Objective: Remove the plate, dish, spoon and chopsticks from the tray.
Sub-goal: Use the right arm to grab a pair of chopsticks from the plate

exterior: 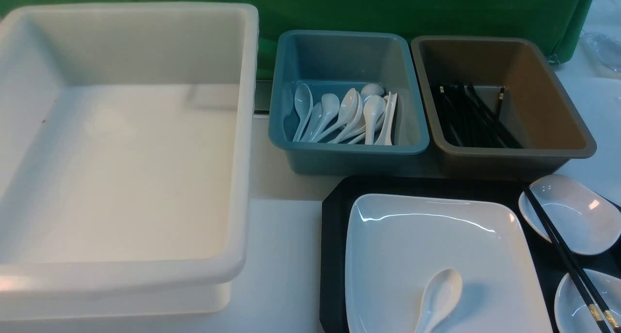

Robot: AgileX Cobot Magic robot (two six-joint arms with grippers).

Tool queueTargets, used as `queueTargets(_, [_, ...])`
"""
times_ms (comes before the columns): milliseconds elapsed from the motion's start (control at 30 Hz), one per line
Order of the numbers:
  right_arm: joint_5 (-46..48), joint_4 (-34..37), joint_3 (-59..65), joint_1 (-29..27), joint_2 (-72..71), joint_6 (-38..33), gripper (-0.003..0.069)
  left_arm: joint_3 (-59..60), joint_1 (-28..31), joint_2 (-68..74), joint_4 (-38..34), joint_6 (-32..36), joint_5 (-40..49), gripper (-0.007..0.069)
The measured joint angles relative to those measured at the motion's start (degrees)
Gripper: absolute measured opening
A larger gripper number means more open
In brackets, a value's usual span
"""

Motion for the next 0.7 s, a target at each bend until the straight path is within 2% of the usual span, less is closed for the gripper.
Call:
queueTargets(133, [0.0,0.0,0.0,0.0,0.0,-0.1,0.0241,0.0,0.0,0.0,-2.1,-4.1,-4.9,0.0017])
queueTargets(200, [0.0,0.0,0.0,0.0,0.0,-0.1,0.0241,0.0,0.0,0.0,-2.7,-9.6,-7.2,0.0017])
queueTargets(367, [-0.7,0.3,0.0,0.0,0.0,0.6,0.0241,0.0,0.0,0.0,-2.9,-17.0,-10.2,0.0017])
queueTargets(433, [-4.0,3.1,0.0,0.0,0.0,4.7,0.0241,0.0,0.0,0.0,-2.6,-22.4,-16.7,0.0017])
queueTargets(467, [-7.6,6.9,0.0,0.0,0.0,10.2,0.0241,0.0,0.0,0.0,-1.9,-25.3,-21.4,0.0017])
queueTargets(500, [-9.0,7.4,0.0,0.0,0.0,11.2,0.0241,0.0,0.0,0.0,-1.5,-25.7,-22.1,0.0017])
queueTargets(533, [-14.1,10.4,0.0,0.0,0.0,18.2,0.0241,-1.3,0.0,0.0,0.1,-27.5,-24.8,0.0017])
queueTargets(567, [-18.0,11.8,0.0,0.0,0.0,23.7,0.0241,-3.2,0.0,-0.1,2.1,-28.4,-24.4,0.0017])
queueTargets(600, [-18.7,12.0,0.0,0.0,0.0,24.6,0.0241,-4.1,0.0,-0.1,2.5,-28.6,-23.8,0.0017])
queueTargets(633, [-23.4,12.8,0.0,0.0,0.0,30.0,0.0241,-8.6,0.0,0.0,6.2,-29.0,-19.1,0.0017])
queueTargets(700, [-26.3,13.2,0.0,0.0,0.0,32.4,0.0241,-12.5,0.0,0.7,8.9,-29.3,-13.9,0.0017])
